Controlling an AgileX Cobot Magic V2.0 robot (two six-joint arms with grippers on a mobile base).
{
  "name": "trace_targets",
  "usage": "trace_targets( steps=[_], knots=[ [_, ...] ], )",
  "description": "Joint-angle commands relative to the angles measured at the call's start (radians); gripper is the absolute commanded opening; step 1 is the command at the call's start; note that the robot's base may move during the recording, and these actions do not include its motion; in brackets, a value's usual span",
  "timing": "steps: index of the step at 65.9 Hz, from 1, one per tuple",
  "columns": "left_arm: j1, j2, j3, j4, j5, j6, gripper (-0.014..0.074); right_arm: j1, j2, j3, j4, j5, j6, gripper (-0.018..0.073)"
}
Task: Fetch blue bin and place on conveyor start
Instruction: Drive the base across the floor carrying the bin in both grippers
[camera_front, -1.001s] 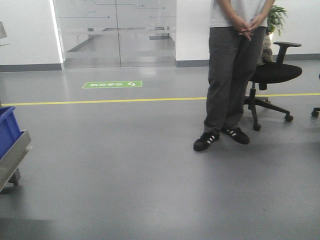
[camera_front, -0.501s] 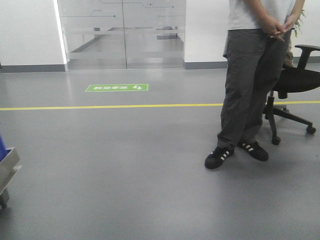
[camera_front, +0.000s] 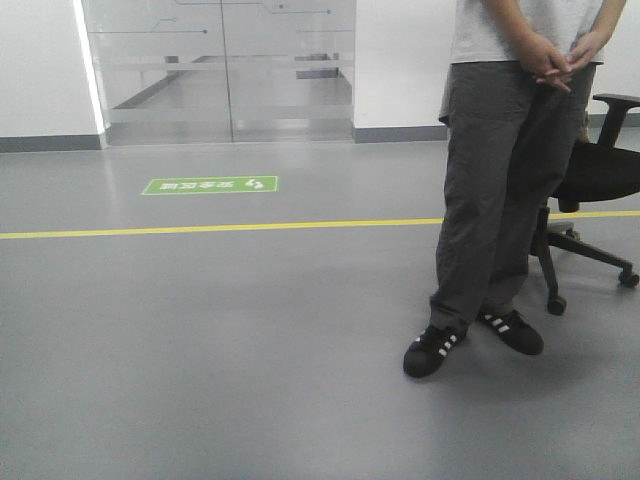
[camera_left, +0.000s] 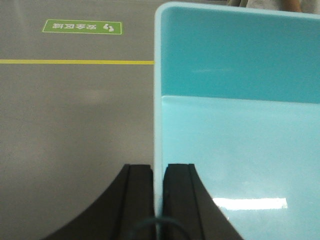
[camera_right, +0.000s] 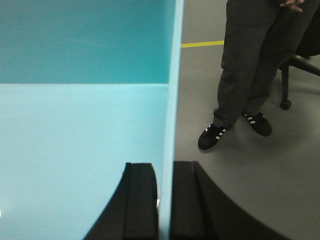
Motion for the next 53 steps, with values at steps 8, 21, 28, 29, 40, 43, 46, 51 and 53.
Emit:
trace_targets(
  steps=[8, 21, 28, 29, 40, 43, 46, 51, 53],
  knots=[
    [0.002, -0.011, -0.01, 0.03, -0.048, 0.002, -0.0111, 0.003, -0.011, -0.013, -0.014, -0.051, -0.008, -0.0153],
    [0.002, -0.011, -0.01, 0.03, -0.048, 0.002, -0.0111, 0.003, -0.011, -0.013, -0.014, -0.051, -0.008, -0.0153],
    [0.002, -0.011, -0.01, 0.03, -0.048, 0.002, -0.0111, 0.003, -0.011, -0.013, -0.014, -0.051, -0.008, -0.0153],
    [0.002, -0.011, -0.01, 0.03, -0.048, 0.002, -0.0111, 0.003, -0.011, -0.013, -0.014, -0.051, -0.008, -0.0153],
    [0.002, -0.011, -0.01, 0.032, -0.047, 0.002, -0.0111, 0.003, -0.011, -0.013, -0.014, -0.051, -0.008, -0.0153],
    [0.002, -0.011, -0.01, 0.032, -0.047, 0.002, -0.0111, 0.003, -0.011, -0.013, -0.014, -0.051, -0.008, -0.0153],
    [0.002, -0.011, -0.01, 0.032, -0.047, 0.002, -0.0111, 0.003, -0.011, -0.013, -0.014, -0.051, -0.008, -0.0153],
    [0.002, -0.011, -0.01, 0.032, -0.047, 0.002, -0.0111, 0.003, -0.011, -0.013, -0.014, -0.048, -0.008, -0.0153],
    [0.002, -0.011, -0.01, 0.032, -0.047, 0.002, -0.0111, 0.003, -0.011, -0.013, -0.014, -0.046, -0.008, -0.0153]
  ],
)
